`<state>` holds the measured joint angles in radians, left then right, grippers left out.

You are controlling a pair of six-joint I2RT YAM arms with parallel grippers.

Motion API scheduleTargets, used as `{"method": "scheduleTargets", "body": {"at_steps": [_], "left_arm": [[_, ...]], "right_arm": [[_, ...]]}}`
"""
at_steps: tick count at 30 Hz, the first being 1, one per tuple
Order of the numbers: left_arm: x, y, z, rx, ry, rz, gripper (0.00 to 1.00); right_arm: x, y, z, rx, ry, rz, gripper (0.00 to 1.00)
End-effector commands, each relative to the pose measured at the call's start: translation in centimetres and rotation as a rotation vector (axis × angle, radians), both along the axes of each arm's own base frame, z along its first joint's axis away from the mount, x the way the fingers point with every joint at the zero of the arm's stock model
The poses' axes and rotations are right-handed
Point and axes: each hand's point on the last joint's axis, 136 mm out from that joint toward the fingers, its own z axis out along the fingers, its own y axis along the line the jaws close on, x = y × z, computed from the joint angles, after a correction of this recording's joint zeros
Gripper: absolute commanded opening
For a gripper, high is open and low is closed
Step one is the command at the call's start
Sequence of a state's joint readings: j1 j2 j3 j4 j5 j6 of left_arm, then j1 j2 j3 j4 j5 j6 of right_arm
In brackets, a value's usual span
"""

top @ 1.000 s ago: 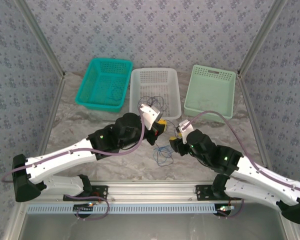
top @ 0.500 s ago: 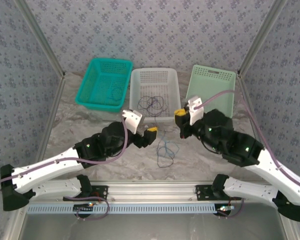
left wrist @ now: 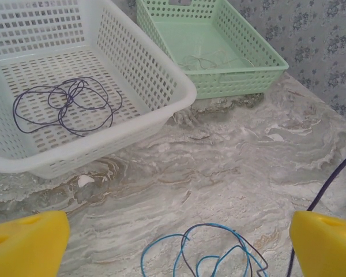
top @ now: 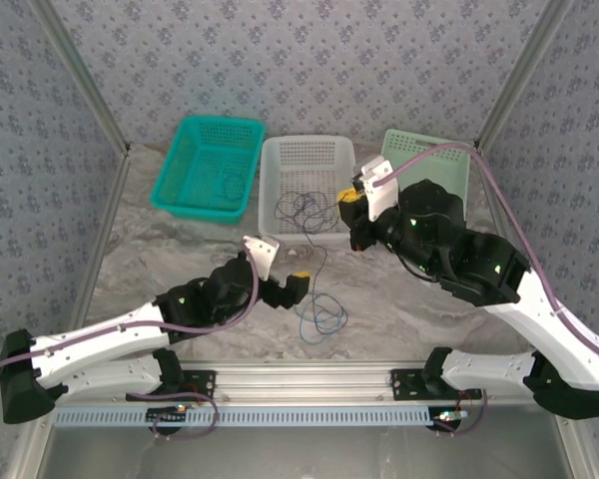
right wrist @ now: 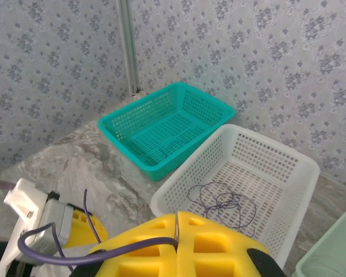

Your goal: Untangle the cables

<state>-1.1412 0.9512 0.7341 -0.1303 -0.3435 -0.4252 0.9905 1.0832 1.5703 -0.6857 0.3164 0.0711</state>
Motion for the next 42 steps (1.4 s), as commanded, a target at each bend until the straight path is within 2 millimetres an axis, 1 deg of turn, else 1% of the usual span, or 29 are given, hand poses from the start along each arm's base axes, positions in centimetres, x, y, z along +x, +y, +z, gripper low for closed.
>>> {"method": "scheduleTargets", "body": {"at_steps": [1,8,13,15,20,24,26,28,30,33,38,40,42], "left_arm": [[-0.5,-0.5,0.1,-0.057,0.005,-0.021,0.99],[-0.5,0.1,-3.0,-0.046,0.038,0.006,0.99],[-0.4,-0.2,-4.1,-0.038,0.051,0.011,0.99],[-0.4,-0.7,-4.4,-0.029,0.061,0.001,0.99],[-0.2,-2.1,-5.5,-0.007,0.086,-0.022,0.99],[0.0,-3.4,-6.7,0.028,0.112,-0.038,1.00],[0.1,-4.1,-6.8,0.027,0.116,-0.050,0.99],[0.0,-4.8,-6.3,0.006,0.105,-0.074,0.99],[-0.2,-5.7,-5.2,-0.032,0.080,-0.110,0.99],[-1.4,-7.1,-4.1,-0.052,0.019,-0.197,0.99],[-3.0,-8.8,-3.5,-0.032,-0.056,-0.285,0.99],[-3.0,-9.4,-3.2,-0.037,-0.088,-0.293,1.00],[-2.5,-10.0,-2.8,-0.028,-0.121,-0.283,0.99]], "right_arm": [[0.3,-1.5,3.6,0.032,-0.085,-0.054,0.00],[-0.1,-2.8,9.6,0.118,-0.193,-0.075,0.00],[-0.2,-3.4,13.4,0.160,-0.259,-0.087,0.00],[-0.3,-3.3,14.8,0.181,-0.280,-0.081,0.00],[-0.4,-2.8,17.1,0.228,-0.307,-0.060,0.00],[-0.5,-2.8,19.1,0.288,-0.330,-0.056,0.00],[-0.4,-2.8,19.8,0.306,-0.334,-0.061,0.00],[-0.3,-2.7,20.0,0.314,-0.329,-0.060,0.00],[-0.1,-2.3,19.9,0.312,-0.317,-0.053,0.00],[0.4,-2.2,19.4,0.304,-0.304,-0.069,0.00],[0.8,-2.3,19.3,0.323,-0.284,-0.081,0.00],[0.8,-2.2,19.3,0.335,-0.277,-0.072,0.00],[0.6,-1.9,19.3,0.350,-0.266,-0.057,0.00]]}}
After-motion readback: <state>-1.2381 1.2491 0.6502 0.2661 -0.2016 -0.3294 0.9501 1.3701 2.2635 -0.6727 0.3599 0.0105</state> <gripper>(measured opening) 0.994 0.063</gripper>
